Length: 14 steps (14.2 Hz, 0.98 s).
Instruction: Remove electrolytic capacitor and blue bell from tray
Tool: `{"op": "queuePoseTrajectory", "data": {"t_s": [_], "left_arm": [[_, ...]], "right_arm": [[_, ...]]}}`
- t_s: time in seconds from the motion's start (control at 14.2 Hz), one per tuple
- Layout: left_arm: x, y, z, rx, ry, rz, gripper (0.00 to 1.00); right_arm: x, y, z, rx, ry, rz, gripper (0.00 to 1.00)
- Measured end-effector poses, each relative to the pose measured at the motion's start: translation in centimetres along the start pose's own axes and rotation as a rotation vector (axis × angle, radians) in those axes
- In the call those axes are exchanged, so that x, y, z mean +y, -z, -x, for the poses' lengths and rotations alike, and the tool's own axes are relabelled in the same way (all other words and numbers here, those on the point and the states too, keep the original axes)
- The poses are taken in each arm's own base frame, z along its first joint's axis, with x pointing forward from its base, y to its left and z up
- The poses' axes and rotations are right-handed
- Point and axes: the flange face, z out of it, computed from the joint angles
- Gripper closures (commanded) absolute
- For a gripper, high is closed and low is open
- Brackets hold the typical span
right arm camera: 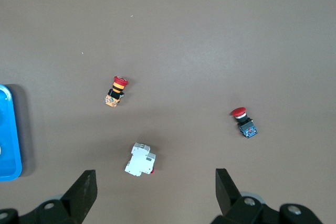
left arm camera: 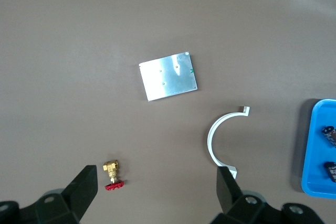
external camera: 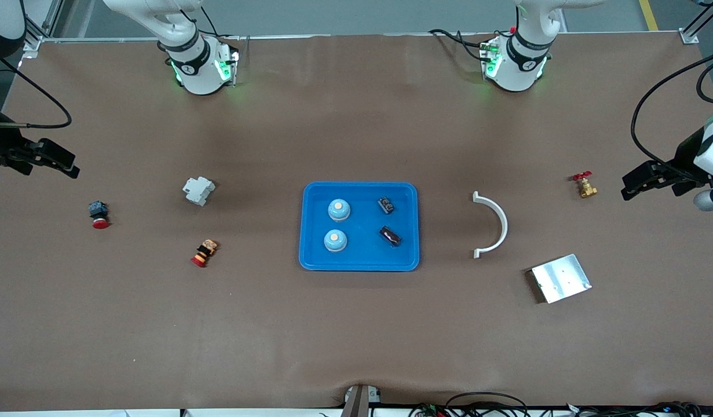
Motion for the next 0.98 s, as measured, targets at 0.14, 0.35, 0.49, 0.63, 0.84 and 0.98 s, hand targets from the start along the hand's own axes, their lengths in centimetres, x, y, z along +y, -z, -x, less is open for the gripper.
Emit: {"op": "queuePoseTrajectory", "data": {"t_s": [0.14, 0.35, 0.49, 0.63, 0.84, 0.98], "left_arm": [[-0.2, 0.0, 0.0, 0.0, 0.004, 0.0, 0.0], [-0.2, 0.0, 0.0, -0.001, 0.004, 0.0, 0.0], [-0.1, 0.0, 0.0, -0.001, 0.007, 0.013, 0.0], [0.1, 0.0, 0.0, -0.003, 0.011, 0.036, 0.0], [0.4, 0.0, 0.0, -0.004, 0.019, 0.048, 0.0], [0.8, 0.1, 0.0, -0.007, 0.064, 0.083, 0.0]], "right_arm": [[0.0, 0.0, 0.0, 0.0, 0.0, 0.0, 0.0], [0.0, 0.0, 0.0, 0.001, 0.0, 0.0, 0.0], [0.1, 0.0, 0.0, 0.001, -0.002, 0.0, 0.0], [0.4, 0.0, 0.0, 0.001, -0.008, 0.0, 0.0], [0.7, 0.0, 0.0, 0.0, -0.012, 0.0, 0.0], [0.7, 0.0, 0.0, 0.0, -0.012, 0.0, 0.0]]}}
